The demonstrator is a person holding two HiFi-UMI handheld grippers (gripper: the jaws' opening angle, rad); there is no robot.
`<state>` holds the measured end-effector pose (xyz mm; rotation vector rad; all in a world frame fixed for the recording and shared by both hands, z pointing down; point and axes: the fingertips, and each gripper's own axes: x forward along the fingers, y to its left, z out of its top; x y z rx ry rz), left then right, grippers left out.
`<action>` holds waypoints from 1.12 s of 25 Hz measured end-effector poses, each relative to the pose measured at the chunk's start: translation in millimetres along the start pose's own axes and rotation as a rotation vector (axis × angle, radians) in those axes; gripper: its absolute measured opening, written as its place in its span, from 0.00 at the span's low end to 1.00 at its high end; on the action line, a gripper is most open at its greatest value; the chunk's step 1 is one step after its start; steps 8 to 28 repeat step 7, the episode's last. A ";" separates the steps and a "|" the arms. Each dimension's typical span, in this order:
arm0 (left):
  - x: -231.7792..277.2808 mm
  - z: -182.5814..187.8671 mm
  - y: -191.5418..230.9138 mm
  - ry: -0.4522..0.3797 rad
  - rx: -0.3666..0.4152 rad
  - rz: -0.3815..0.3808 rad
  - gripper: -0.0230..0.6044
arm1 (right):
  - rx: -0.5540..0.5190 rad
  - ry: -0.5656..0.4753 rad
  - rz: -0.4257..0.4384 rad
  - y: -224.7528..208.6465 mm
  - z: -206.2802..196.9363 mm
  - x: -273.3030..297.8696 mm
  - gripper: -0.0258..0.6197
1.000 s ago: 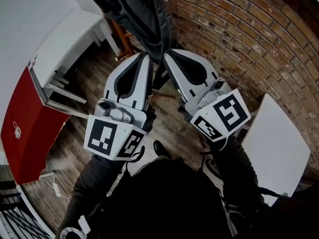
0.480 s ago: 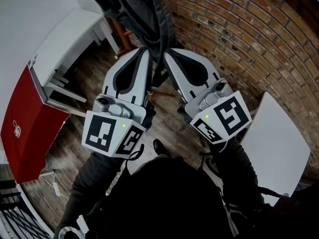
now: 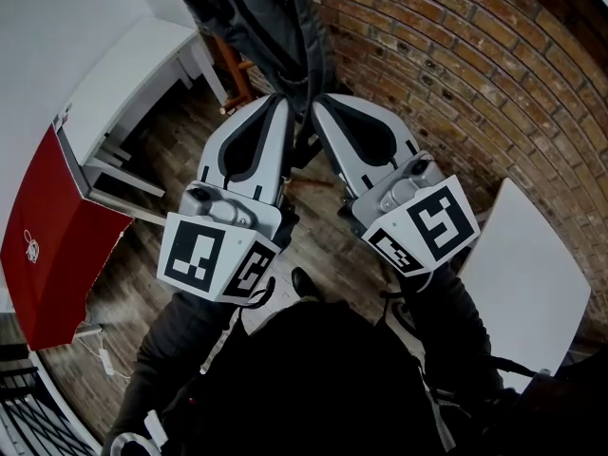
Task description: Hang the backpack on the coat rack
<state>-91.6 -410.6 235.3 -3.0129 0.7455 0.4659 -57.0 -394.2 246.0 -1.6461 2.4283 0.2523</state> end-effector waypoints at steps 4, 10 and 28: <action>1.0 -0.9 1.7 0.001 -0.001 0.001 0.05 | 0.002 -0.001 -0.002 -1.3 -1.2 1.5 0.05; 2.2 -1.1 4.1 0.002 -0.002 0.000 0.05 | 0.003 0.000 -0.004 -2.4 -1.5 4.0 0.05; 2.2 -1.1 4.1 0.002 -0.002 0.000 0.05 | 0.003 0.000 -0.004 -2.4 -1.5 4.0 0.05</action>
